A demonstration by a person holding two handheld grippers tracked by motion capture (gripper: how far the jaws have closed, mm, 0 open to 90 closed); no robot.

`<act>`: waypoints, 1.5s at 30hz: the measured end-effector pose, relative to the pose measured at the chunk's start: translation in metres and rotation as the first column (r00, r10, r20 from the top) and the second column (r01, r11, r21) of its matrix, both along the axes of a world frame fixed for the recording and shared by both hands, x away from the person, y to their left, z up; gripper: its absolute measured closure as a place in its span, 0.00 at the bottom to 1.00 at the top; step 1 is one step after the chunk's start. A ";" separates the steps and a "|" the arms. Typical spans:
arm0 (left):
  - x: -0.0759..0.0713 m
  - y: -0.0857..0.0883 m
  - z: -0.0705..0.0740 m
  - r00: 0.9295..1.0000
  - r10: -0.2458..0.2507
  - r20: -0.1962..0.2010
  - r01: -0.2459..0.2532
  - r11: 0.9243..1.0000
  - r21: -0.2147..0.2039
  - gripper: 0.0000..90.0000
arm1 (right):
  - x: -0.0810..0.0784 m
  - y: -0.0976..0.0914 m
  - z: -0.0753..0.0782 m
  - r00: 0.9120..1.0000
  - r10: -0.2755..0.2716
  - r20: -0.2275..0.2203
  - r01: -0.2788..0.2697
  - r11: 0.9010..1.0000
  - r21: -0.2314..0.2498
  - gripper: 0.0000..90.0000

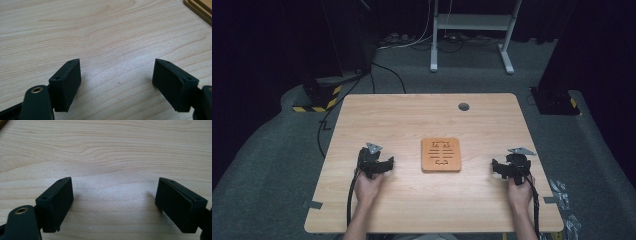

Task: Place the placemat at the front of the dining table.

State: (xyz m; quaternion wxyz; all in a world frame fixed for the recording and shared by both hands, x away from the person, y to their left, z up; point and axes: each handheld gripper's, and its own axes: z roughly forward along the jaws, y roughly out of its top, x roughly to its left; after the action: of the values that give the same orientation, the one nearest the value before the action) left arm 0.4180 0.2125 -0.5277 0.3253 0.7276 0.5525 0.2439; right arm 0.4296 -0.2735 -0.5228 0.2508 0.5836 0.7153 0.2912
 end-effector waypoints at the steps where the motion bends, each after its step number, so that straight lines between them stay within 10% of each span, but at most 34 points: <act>1: 0.000 0.000 0.000 1.000 0.000 0.000 0.000 1.000 0.000 0.26 | 0.000 0.000 0.000 1.000 0.000 0.000 0.000 1.000 0.000 0.16; 45: 0.000 0.000 0.000 1.000 0.008 -0.003 -0.008 1.000 -0.009 0.26 | -0.008 0.001 -0.001 0.999 0.029 0.015 -0.029 1.000 -0.002 0.16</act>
State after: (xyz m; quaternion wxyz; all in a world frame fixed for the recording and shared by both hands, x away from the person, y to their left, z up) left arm 0.4175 0.2124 -0.5278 0.3268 0.7244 0.5569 0.2414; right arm 0.4216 -0.2725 -0.5237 0.2525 0.5706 0.7222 0.2986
